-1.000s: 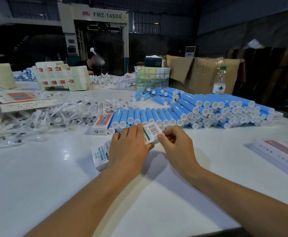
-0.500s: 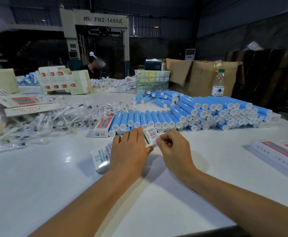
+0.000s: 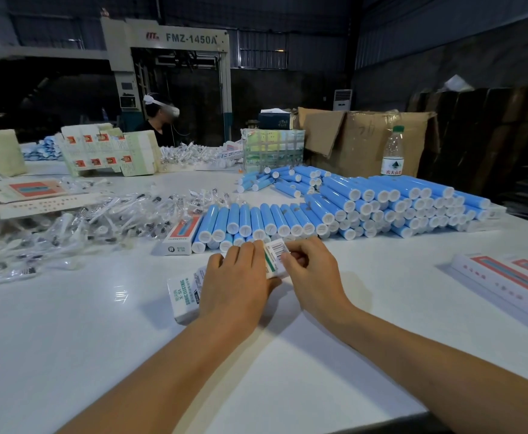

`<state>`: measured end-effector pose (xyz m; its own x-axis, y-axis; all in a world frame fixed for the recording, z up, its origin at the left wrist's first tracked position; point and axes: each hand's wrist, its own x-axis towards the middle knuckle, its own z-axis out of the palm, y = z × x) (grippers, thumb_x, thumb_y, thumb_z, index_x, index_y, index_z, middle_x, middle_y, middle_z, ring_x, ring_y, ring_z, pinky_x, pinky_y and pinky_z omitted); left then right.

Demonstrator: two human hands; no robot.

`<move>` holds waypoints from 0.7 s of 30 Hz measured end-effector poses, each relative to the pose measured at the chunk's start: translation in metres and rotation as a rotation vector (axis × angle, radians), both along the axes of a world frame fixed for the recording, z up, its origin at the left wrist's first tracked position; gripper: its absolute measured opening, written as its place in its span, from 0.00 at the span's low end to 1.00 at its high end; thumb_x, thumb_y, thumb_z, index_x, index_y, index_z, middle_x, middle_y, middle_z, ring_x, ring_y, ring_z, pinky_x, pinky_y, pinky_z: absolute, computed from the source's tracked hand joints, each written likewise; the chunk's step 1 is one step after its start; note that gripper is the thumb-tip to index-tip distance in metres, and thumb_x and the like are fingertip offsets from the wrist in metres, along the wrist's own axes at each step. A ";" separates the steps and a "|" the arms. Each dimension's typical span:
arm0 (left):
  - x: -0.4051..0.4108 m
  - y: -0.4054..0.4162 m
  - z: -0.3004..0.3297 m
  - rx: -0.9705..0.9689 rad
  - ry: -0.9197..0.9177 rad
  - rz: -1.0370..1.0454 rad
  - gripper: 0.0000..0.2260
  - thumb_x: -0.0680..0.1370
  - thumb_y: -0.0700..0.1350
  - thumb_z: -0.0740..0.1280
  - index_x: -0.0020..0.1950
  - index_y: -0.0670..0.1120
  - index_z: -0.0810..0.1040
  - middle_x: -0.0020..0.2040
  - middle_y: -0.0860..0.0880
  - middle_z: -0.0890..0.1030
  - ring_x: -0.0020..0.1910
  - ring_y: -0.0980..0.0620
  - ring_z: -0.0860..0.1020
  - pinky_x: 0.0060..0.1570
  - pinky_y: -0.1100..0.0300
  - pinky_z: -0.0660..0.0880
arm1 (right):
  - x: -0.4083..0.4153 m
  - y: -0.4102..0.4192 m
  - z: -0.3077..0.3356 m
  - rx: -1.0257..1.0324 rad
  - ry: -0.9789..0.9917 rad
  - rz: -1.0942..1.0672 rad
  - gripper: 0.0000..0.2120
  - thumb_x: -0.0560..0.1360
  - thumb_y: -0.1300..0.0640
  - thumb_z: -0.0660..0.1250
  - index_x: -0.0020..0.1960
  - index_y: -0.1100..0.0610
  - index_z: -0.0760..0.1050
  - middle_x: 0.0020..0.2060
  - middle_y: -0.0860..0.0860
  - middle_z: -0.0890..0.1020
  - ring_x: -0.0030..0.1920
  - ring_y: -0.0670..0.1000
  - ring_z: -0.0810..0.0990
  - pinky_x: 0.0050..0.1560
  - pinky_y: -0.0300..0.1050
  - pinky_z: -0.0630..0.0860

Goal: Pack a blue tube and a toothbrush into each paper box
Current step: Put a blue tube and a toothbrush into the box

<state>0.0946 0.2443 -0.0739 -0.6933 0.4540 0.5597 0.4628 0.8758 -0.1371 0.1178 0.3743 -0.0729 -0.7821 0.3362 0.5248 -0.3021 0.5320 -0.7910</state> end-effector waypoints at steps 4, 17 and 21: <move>-0.004 -0.006 0.002 0.007 -0.012 -0.021 0.29 0.79 0.63 0.50 0.73 0.47 0.56 0.68 0.51 0.67 0.64 0.51 0.67 0.58 0.57 0.62 | 0.005 -0.001 0.002 0.130 -0.038 0.066 0.16 0.75 0.65 0.64 0.61 0.56 0.74 0.51 0.47 0.71 0.47 0.39 0.72 0.48 0.32 0.71; 0.001 -0.026 0.012 0.049 -0.109 -0.240 0.18 0.69 0.44 0.73 0.56 0.45 0.74 0.51 0.50 0.79 0.49 0.48 0.74 0.48 0.59 0.65 | 0.016 0.008 0.012 0.941 -0.083 0.286 0.38 0.75 0.54 0.68 0.78 0.55 0.50 0.69 0.58 0.66 0.66 0.58 0.62 0.67 0.52 0.61; -0.005 -0.027 0.007 0.094 -0.190 -0.218 0.18 0.72 0.49 0.71 0.58 0.46 0.71 0.55 0.50 0.77 0.54 0.49 0.72 0.52 0.58 0.66 | 0.022 0.009 0.018 1.029 -0.033 0.255 0.38 0.76 0.53 0.68 0.78 0.57 0.50 0.64 0.59 0.71 0.60 0.58 0.66 0.64 0.51 0.62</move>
